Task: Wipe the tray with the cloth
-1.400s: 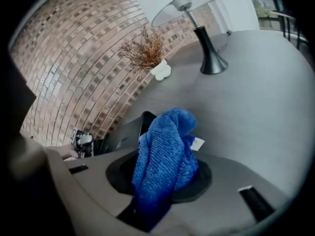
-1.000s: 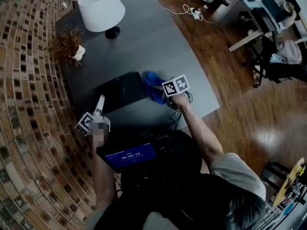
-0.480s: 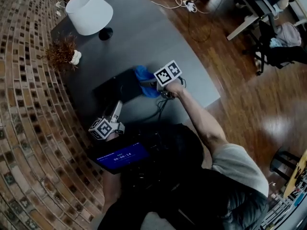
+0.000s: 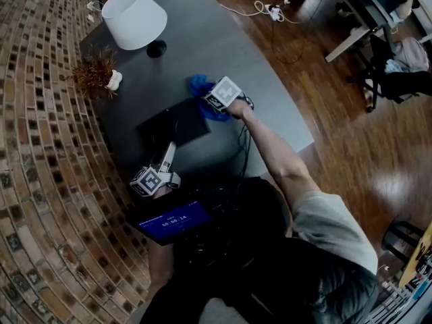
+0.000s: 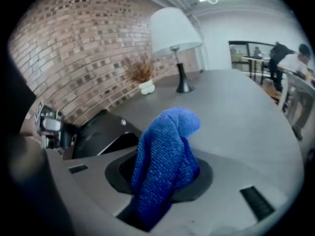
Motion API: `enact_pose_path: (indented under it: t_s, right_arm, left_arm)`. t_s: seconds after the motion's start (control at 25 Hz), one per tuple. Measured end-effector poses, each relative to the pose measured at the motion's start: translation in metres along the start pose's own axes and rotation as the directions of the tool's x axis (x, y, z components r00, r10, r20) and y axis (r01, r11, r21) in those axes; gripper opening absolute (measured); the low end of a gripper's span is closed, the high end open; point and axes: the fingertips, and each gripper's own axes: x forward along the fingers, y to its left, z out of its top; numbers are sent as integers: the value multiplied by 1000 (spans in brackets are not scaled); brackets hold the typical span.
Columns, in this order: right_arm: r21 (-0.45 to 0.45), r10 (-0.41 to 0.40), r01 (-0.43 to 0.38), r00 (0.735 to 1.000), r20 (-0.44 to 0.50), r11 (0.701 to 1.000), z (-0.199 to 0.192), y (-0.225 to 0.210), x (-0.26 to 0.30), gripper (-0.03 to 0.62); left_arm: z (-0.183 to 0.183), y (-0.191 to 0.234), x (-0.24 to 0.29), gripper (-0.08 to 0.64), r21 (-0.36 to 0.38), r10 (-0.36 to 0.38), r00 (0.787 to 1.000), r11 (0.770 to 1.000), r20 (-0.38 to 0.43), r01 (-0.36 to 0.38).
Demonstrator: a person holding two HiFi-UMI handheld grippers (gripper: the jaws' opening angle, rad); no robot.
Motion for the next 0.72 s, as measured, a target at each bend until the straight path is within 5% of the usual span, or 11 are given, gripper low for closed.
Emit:
enact_pose_path:
  t_s: [0.12, 0.24, 0.4, 0.44, 0.52, 0.6, 0.68, 0.72]
  right_arm:
    - [-213, 30, -68, 984, -174, 975, -37, 25, 21, 121]
    - [-270, 124, -205, 949, -289, 941, -85, 64, 1, 121]
    - [-368, 259, -459, 839, -478, 809, -155, 115, -45, 123]
    - [-358, 280, -485, 824, -492, 798, -160, 114, -56, 123]
    - [-294, 313, -434, 871, -378, 852, -123, 94, -70, 124]
    - [-158, 303, -320, 945, -122, 934, -47, 58, -69, 124]
    - [-20, 219, -218, 972, 81, 976, 29, 25, -53, 124]
    - [9, 180, -182, 978, 105, 983, 55, 15, -37, 124]
  left_arm:
    - [-1, -3, 0, 229, -19, -5, 1000, 1000, 19, 6]
    - [1, -3, 0, 229, -8, 0, 1000, 1000, 30, 1]
    - [0, -6, -4, 230, -19, -4, 999, 1000, 35, 5]
    - [-5, -7, -7, 241, -26, -1, 1000, 1000, 30, 2]
    - [-17, -6, -19, 244, -64, 18, 999, 998, 42, -16]
    - [-26, 1, -31, 244, -172, 45, 994, 985, 102, -27]
    - [-30, 12, -36, 248, -291, 101, 981, 955, 165, -50]
    - [-29, 19, -36, 253, -322, 134, 973, 944, 186, -68]
